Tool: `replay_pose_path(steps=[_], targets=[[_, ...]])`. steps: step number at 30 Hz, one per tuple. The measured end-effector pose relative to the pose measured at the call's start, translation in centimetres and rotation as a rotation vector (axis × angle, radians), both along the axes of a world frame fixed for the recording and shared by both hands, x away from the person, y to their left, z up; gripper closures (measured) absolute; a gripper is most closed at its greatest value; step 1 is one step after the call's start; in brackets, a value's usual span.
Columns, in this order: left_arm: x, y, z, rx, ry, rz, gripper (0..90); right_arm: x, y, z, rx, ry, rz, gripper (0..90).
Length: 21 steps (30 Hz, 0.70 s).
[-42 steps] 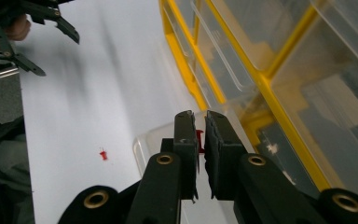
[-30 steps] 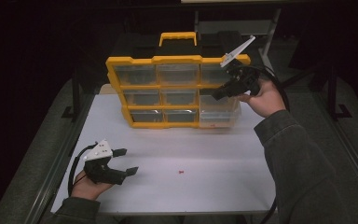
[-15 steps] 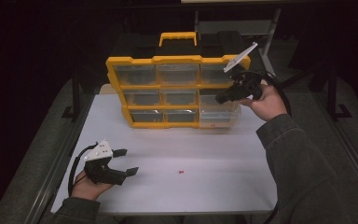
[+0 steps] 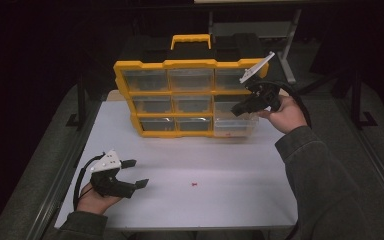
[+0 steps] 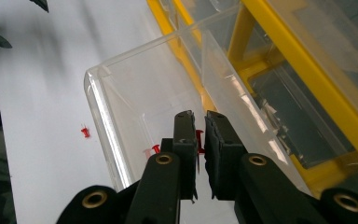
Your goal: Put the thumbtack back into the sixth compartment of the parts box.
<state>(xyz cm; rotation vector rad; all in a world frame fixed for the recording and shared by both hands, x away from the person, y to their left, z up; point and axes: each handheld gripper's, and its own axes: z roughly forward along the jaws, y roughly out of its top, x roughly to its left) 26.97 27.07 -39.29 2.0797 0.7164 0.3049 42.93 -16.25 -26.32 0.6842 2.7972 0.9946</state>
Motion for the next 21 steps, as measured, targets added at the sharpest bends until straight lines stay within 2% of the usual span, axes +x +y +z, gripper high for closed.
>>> replay_pose_path(steps=[3,6,12,18,21], targets=[[0.0,0.0,0.0,-0.008,-0.005,0.004,18.6,-0.1,0.1,0.0,-0.002,0.015,-0.006,81.6],[0.0,0.0,0.1,-0.006,-0.005,0.002,18.6,0.0,0.4,-0.2,-0.003,-0.003,0.004,77.5],[0.0,0.0,0.1,-0.009,-0.006,0.003,18.6,-0.1,0.6,-0.1,0.000,0.001,0.003,77.6],[0.1,0.0,0.0,0.002,-0.003,-0.002,18.6,-0.5,0.9,0.9,0.029,-0.001,0.016,77.2],[0.0,0.0,0.1,-0.007,-0.008,0.000,18.7,-0.8,1.2,1.5,0.047,-0.004,0.032,77.3]])
